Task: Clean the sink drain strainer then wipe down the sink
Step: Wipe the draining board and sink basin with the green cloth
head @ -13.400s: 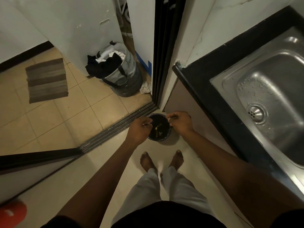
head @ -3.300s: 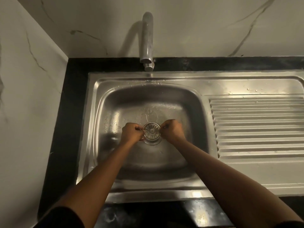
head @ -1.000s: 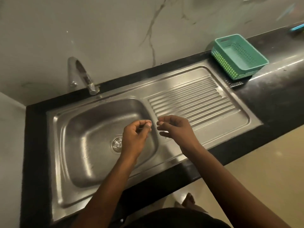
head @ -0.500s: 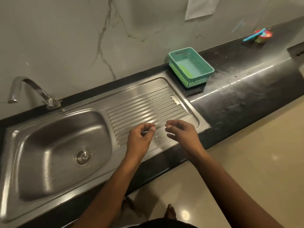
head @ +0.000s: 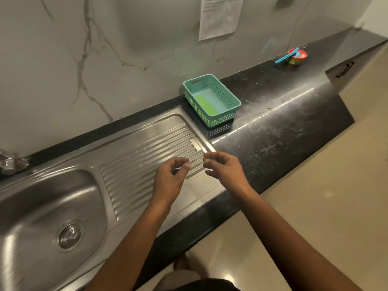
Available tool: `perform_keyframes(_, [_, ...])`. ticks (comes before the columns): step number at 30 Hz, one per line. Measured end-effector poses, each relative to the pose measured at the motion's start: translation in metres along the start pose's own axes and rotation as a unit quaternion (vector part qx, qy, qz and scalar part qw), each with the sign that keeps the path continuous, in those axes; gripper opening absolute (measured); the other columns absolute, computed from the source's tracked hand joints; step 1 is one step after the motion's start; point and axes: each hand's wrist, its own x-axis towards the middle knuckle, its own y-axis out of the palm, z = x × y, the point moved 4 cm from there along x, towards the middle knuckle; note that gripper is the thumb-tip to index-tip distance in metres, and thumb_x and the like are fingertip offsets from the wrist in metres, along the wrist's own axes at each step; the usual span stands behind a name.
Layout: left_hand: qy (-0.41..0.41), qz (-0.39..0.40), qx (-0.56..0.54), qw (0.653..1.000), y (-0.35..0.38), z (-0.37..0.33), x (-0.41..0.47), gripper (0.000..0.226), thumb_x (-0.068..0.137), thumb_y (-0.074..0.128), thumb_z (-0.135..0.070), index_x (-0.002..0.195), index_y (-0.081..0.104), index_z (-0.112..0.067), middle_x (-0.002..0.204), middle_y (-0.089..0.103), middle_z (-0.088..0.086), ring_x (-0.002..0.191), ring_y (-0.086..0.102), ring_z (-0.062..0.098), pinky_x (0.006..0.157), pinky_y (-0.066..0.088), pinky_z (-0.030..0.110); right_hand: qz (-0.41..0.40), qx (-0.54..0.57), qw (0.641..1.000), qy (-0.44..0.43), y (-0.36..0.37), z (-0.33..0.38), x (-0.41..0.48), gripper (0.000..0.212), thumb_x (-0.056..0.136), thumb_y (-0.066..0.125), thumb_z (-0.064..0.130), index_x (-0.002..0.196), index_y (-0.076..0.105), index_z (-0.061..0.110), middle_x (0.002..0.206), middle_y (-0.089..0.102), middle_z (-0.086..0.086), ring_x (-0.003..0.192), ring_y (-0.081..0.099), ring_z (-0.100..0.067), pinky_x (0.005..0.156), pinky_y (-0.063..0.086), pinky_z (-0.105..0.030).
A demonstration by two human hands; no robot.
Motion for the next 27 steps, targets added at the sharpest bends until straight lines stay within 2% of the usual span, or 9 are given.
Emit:
perform_keyframes(3, [0.003, 0.005, -0.007, 1.0, 0.007, -0.008, 0.016, 0.013, 0.099, 0.07, -0.029, 0.111, 0.076, -0.031, 0.109, 0.079, -0.008, 0.107, 0.073, 0.01, 0.097, 0.062, 0.046, -0.006, -0.006, 1.0, -0.009, -0.009, 0.012, 0.022, 0.017, 0.097, 0.07, 0.013, 0.114, 0.075, 0.014, 0.106, 0.077, -0.004, 0.101, 0.075, -0.018, 0.084, 0.063, -0.028])
perform_keyframes(7, [-0.004, -0.004, -0.017, 1.0, 0.017, -0.02, 0.035, 0.012, 0.099, 0.07, -0.026, 0.108, 0.076, -0.032, 0.109, 0.079, -0.007, 0.107, 0.074, 0.013, 0.098, 0.061, 0.047, -0.01, -0.014, 1.0, -0.013, -0.022, 0.033, 0.059, 0.017, 0.097, 0.069, 0.009, 0.113, 0.074, 0.009, 0.105, 0.077, -0.012, 0.101, 0.074, -0.026, 0.089, 0.063, -0.037])
perform_keyframes(13, [-0.009, -0.042, -0.031, 0.999, 0.039, -0.033, 0.046, 0.012, 0.1, 0.068, -0.024, 0.108, 0.075, -0.031, 0.113, 0.077, -0.005, 0.109, 0.072, 0.014, 0.101, 0.059, 0.048, 0.026, -0.091, 0.995, -0.04, -0.047, 0.069, 0.147, 0.017, 0.097, 0.068, 0.007, 0.113, 0.074, 0.006, 0.104, 0.076, -0.013, 0.102, 0.074, -0.035, 0.089, 0.063, -0.042])
perform_keyframes(16, [-0.013, -0.085, -0.037, 0.996, 0.055, -0.038, 0.05, 0.013, 0.1, 0.068, -0.022, 0.109, 0.076, -0.027, 0.112, 0.077, -0.006, 0.108, 0.071, 0.012, 0.102, 0.058, 0.048, 0.037, -0.165, 0.984, -0.056, -0.055, 0.081, 0.205, 0.019, 0.096, 0.069, 0.01, 0.114, 0.075, 0.008, 0.107, 0.075, -0.006, 0.104, 0.072, -0.026, 0.092, 0.061, -0.037])
perform_keyframes(19, [-0.024, -0.128, -0.043, 0.991, 0.071, -0.038, 0.055, 0.015, 0.099, 0.069, -0.021, 0.111, 0.078, -0.021, 0.109, 0.078, -0.006, 0.105, 0.072, 0.01, 0.101, 0.059, 0.047, 0.054, -0.275, 0.957, -0.07, -0.055, 0.083, 0.26, 0.023, 0.092, 0.072, 0.01, 0.114, 0.076, 0.01, 0.11, 0.076, -0.007, 0.104, 0.072, -0.025, 0.089, 0.06, -0.037])
perform_keyframes(23, [-0.036, -0.168, -0.049, 0.984, 0.09, -0.031, 0.054, 0.017, 0.099, 0.07, -0.022, 0.114, 0.078, -0.021, 0.113, 0.079, -0.006, 0.106, 0.073, 0.011, 0.096, 0.061, 0.044, 0.082, -0.415, 0.904, -0.065, -0.047, 0.079, 0.313, 0.031, 0.087, 0.073, 0.005, 0.118, 0.074, 0.0, 0.119, 0.073, -0.016, 0.11, 0.069, -0.033, 0.097, 0.058, -0.044])
perform_keyframes(27, [-0.049, -0.196, -0.051, 0.978, 0.097, -0.019, 0.048, 0.013, 0.099, 0.07, -0.026, 0.109, 0.078, -0.03, 0.108, 0.079, -0.008, 0.105, 0.074, 0.011, 0.087, 0.062, 0.032, 0.112, -0.499, 0.859, -0.026, -0.038, 0.065, 0.339, 0.041, 0.087, 0.082, 0.019, 0.12, 0.066, 0.0, 0.119, 0.069, -0.015, 0.113, 0.066, -0.034, 0.092, 0.056, -0.038])
